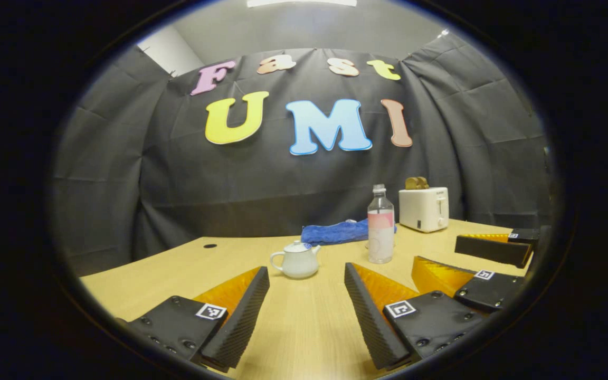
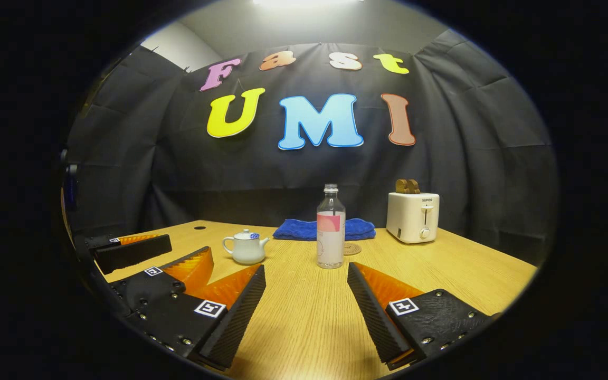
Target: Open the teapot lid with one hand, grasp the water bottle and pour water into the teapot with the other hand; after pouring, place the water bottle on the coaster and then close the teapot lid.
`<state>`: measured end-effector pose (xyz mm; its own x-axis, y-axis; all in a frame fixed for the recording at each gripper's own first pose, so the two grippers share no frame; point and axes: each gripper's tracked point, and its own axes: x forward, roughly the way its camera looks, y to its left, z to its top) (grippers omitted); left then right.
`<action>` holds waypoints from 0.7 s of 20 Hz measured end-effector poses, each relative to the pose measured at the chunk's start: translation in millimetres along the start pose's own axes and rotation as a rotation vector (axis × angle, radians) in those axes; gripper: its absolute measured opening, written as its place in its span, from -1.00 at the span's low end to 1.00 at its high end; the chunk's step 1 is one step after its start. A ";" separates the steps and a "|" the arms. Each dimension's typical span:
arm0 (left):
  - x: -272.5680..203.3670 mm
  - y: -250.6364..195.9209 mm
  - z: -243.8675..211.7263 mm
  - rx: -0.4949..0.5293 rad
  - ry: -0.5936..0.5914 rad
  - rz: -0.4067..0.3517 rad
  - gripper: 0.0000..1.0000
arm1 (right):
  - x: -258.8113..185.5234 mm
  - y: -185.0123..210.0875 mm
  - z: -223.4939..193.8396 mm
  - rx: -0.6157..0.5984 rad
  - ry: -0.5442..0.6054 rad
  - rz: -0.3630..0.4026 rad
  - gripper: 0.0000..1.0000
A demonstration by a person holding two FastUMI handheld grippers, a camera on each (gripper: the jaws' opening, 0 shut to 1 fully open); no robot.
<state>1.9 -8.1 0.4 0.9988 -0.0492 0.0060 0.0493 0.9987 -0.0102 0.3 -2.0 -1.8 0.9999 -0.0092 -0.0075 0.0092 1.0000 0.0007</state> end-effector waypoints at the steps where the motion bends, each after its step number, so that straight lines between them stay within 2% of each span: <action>1: 1.3 0.3 -2.6 -0.003 0.005 -0.003 0.92 | -1.6 -3.9 -0.3 0.003 0.000 -0.032 0.94; 3: 1.9 -5.7 -2.8 -0.010 0.008 -0.038 0.94 | 0.4 -5.4 1.0 0.002 -0.004 -0.047 0.93; 7: 8.2 -1.7 -0.2 -0.051 -0.010 -0.051 0.94 | 9.1 -11.8 1.8 0.012 -0.006 -0.081 0.93; 9: 18.3 4.0 -3.0 -0.028 0.000 -0.051 0.97 | 15.5 -16.9 3.3 0.013 -0.007 -0.093 0.93; 14: 54.5 14.3 0.0 -0.051 0.023 -0.098 0.97 | 42.4 -23.7 19.0 -0.020 -0.012 -0.109 0.92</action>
<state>57.0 3.5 0.7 0.9890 -0.1475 -0.0139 0.1463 0.9873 -0.0621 42.7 -26.2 16.9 0.9930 -0.1180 0.0057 0.1181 0.9928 -0.0195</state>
